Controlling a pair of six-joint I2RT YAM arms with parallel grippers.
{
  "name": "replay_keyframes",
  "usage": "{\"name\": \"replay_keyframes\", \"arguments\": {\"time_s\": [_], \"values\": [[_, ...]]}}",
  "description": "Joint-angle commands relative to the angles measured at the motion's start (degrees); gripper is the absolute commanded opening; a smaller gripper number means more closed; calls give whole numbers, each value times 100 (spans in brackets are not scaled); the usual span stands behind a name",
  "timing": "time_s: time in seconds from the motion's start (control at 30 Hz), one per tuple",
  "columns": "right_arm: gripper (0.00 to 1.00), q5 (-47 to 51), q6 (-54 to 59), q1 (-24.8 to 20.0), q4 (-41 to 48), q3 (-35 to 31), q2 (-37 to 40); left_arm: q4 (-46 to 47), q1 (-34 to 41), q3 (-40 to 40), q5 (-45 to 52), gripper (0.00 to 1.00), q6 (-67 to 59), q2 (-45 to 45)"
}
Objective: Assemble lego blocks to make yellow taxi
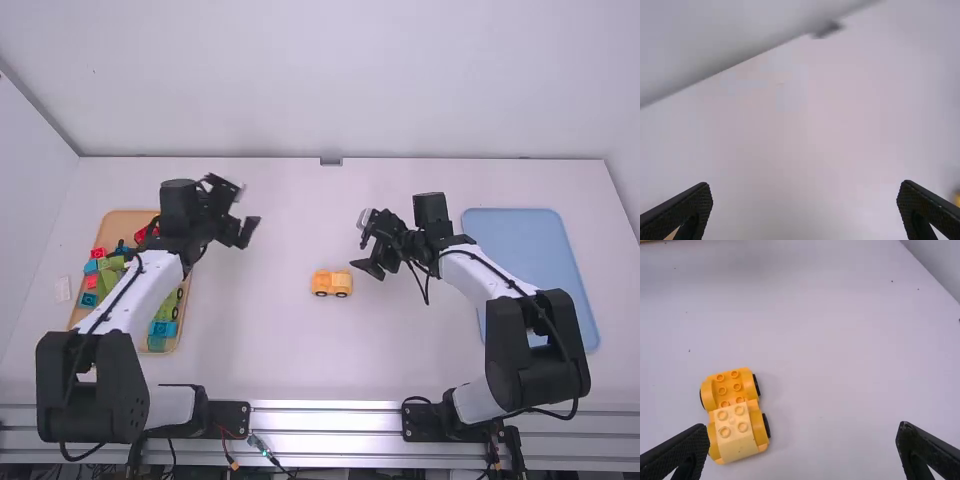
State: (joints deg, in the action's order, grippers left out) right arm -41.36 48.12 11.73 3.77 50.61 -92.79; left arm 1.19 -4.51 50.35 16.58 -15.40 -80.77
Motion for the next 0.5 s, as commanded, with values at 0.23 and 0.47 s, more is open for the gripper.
{"name": "replay_keyframes", "arguments": {"time_s": [0.23,0.47], "values": [[99,-13,-81,-13,-63,44,24,2398,-1451,2428,-870,99,2959,-1150],[99,-7,-546,-13,-166,44,22,4315,-1729,4846,-1287,99,3692,-3005]]}}
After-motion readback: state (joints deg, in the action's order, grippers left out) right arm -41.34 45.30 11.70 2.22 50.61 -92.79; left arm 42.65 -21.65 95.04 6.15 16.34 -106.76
